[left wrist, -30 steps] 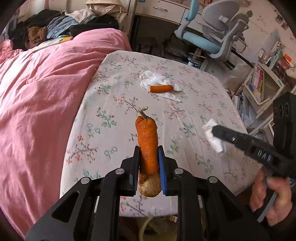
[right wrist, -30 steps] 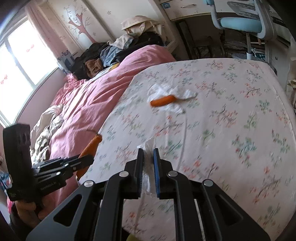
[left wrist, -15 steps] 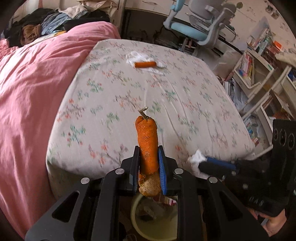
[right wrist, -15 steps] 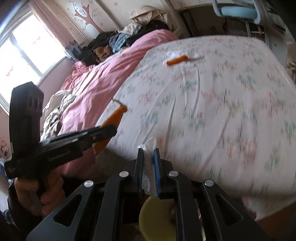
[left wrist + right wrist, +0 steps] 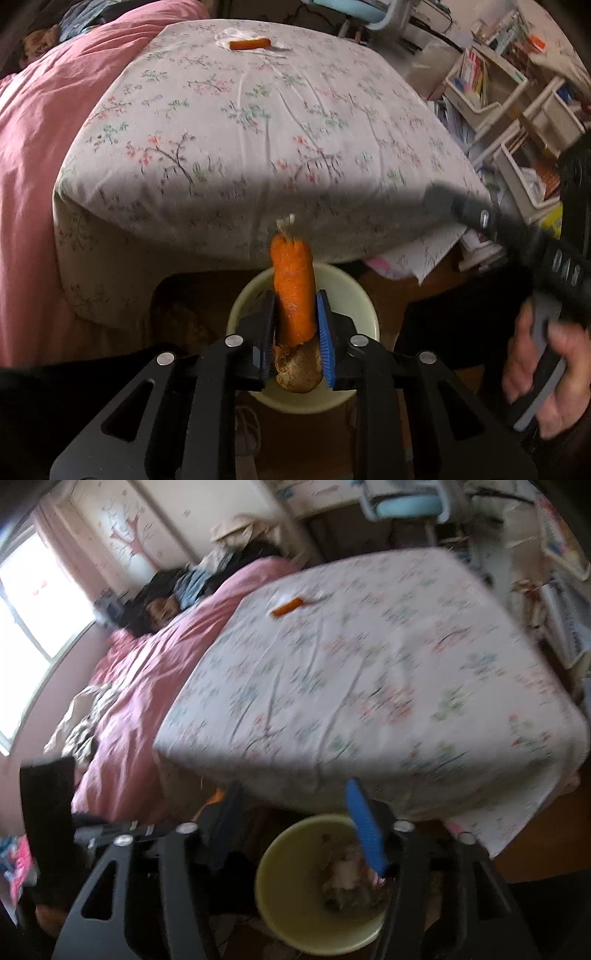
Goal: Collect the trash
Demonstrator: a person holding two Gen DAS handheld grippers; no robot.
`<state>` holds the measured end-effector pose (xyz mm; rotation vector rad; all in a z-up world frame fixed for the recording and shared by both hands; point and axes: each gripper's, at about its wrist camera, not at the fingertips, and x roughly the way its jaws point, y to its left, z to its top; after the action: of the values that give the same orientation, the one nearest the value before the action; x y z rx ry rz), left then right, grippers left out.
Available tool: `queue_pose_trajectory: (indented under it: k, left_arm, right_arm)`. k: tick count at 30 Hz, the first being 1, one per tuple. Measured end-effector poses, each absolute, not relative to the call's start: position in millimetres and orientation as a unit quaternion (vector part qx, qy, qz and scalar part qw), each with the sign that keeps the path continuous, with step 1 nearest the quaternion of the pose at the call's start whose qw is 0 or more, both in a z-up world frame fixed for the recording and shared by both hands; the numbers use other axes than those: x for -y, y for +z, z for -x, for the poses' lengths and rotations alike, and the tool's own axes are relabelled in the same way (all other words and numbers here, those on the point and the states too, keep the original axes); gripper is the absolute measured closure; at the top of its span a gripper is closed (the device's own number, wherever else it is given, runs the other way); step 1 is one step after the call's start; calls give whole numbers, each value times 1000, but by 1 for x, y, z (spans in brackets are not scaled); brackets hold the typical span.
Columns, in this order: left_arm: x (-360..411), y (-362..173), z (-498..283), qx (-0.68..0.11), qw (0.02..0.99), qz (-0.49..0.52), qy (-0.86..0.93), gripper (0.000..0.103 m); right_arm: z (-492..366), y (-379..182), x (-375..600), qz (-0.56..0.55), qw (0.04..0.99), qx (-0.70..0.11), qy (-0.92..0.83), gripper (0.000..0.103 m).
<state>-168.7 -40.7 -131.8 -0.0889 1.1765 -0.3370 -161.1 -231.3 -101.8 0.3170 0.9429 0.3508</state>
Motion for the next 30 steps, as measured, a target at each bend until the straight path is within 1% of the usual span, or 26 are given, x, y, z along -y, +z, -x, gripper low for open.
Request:
queue_pose_trajectory:
  k: [1, 3, 4, 5, 6, 8, 9, 10, 11, 12, 14, 16, 18, 20, 23, 24, 26, 28, 30]
  left_arm:
    - [41, -130, 170, -547, 821, 40, -157, 78]
    - [36, -120, 170, -527, 837, 40, -139, 66]
    - [33, -115, 170, -515, 847, 39, -127, 55]
    - [29, -108, 169, -498, 859, 38, -112, 47]
    - [25, -99, 168, -480, 871, 37, -96, 43]
    - [19, -82, 164, -446, 892, 32, -70, 33]
    - [17, -73, 161, -433, 898, 31, -64, 30]
    - [15, -65, 158, -419, 906, 30, -58, 23]
    - [12, -54, 155, -401, 914, 28, -50, 18]
    - [9, -44, 148, -386, 921, 26, -42, 17]
    - [5, -25, 131, -364, 930, 29, -34, 12]
    - [2, -9, 113, -354, 934, 34, -34, 9]
    - [4, 3, 91, -349, 936, 26, -39, 7]
    - [6, 9, 76, -342, 939, 5, -35, 7]
    - [-1, 0, 75, -334, 942, -6, -23, 7]
    - [-5, -10, 73, -350, 936, -6, -15, 7]
    - [-9, -22, 66, -388, 922, 0, -13, 7]
    - [-11, -17, 70, -376, 926, 14, -24, 7]
    - [-7, -13, 75, -359, 933, 5, -29, 7]
  right_arm:
    - [161, -101, 232, -145, 870, -444, 158, 35]
    - [163, -104, 232, -139, 873, -441, 152, 35]
    - [162, -105, 231, -136, 875, -439, 149, 34]
    - [161, -106, 230, -131, 878, -437, 145, 32]
    - [159, -107, 227, -127, 880, -436, 140, 31]
    - [156, -110, 226, -120, 882, -436, 131, 30]
    - [154, -111, 226, -115, 884, -435, 125, 30]
    - [154, -112, 224, -111, 886, -434, 121, 28]
    - [153, -113, 223, -106, 887, -433, 116, 27]
    - [152, -115, 221, -104, 888, -433, 113, 26]
    - [149, -118, 216, -97, 890, -433, 107, 22]
    - [146, -123, 209, -84, 892, -434, 98, 20]
    - [143, -126, 202, -78, 891, -437, 96, 20]
    - [142, -127, 196, -68, 893, -436, 95, 16]
    - [141, -129, 187, -49, 896, -432, 92, 15]
    - [141, -129, 183, -41, 897, -430, 89, 13]
    - [140, -131, 179, -34, 900, -427, 84, 7]
    - [139, -132, 175, -30, 902, -424, 72, 6]
    - [139, -133, 171, -23, 904, -423, 60, 6]
